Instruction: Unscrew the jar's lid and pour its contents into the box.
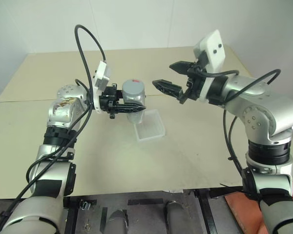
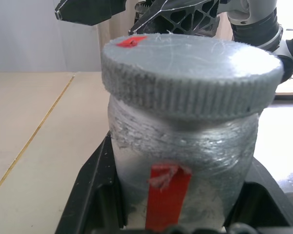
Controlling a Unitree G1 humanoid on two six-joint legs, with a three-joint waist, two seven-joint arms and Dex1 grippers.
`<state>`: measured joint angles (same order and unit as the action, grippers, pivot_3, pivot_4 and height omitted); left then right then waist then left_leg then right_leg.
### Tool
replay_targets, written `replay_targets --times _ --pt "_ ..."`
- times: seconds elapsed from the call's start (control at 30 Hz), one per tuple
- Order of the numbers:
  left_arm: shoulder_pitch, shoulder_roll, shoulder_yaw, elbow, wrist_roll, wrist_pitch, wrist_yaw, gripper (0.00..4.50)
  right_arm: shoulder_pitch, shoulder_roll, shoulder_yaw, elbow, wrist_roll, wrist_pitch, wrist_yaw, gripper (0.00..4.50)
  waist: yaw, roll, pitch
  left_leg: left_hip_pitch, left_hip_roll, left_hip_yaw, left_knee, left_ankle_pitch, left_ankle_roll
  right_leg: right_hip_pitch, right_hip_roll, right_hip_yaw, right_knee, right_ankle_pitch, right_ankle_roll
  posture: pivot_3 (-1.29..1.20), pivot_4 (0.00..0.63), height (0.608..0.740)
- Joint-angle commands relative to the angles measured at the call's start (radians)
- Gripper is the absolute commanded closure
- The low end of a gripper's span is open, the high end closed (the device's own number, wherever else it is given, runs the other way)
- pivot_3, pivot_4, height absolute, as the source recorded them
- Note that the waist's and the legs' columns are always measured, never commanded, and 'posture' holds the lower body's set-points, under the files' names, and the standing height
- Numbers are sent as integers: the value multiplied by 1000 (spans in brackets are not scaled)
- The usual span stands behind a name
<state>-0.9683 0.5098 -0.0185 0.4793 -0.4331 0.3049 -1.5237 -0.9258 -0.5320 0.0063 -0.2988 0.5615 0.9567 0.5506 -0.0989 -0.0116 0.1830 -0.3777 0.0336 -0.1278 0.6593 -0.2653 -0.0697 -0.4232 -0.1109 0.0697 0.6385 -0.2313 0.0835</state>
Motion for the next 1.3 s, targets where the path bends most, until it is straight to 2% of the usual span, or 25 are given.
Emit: replay_targets --times 0.03,0.13,0.23,0.47,0.7,1.0,1.3 --pt "-16 -1 17 -15 -11 -11 1 2573 -28 1 -62 -69 60 6 12 19 0 0 0 0 0 0 0 0 0 0 0 0 0 0 0 0 150 740" --pt "-25 -14 13 9 -3 -22 10 2573 -75 32 -84 -90 126 34 6 19 -1 0 0 0 0 0 0 0 0 0 0 0 0 0 0 0 150 740" --pt "-29 -28 8 16 0 -28 10 2573 -103 65 -43 -101 133 38 -3 19 -1 0 0 1 0 0 0 0 0 0 0 0 1 0 0 0 150 740" --pt "-56 -61 5 37 1 -43 6 2573 -118 147 91 -33 49 -13 -13 19 -1 0 0 0 0 0 0 0 0 0 0 0 0 0 0 0 150 740" --pt "-45 -57 13 11 -6 -35 6 2573 -123 186 131 39 -15 -56 -3 19 -2 0 0 0 0 0 0 0 0 0 0 0 0 0 0 0 150 740" --pt "-18 -27 21 -14 -13 -30 7 2573 -105 157 83 52 -22 -55 19 19 -1 0 0 0 0 0 0 0 0 0 0 0 0 0 0 0 150 740" --pt "-10 -11 26 -24 -18 -27 7 2573 -41 63 49 18 -11 -39 40 19 -1 0 0 0 0 0 0 0 0 0 0 0 0 0 0 0 150 740"
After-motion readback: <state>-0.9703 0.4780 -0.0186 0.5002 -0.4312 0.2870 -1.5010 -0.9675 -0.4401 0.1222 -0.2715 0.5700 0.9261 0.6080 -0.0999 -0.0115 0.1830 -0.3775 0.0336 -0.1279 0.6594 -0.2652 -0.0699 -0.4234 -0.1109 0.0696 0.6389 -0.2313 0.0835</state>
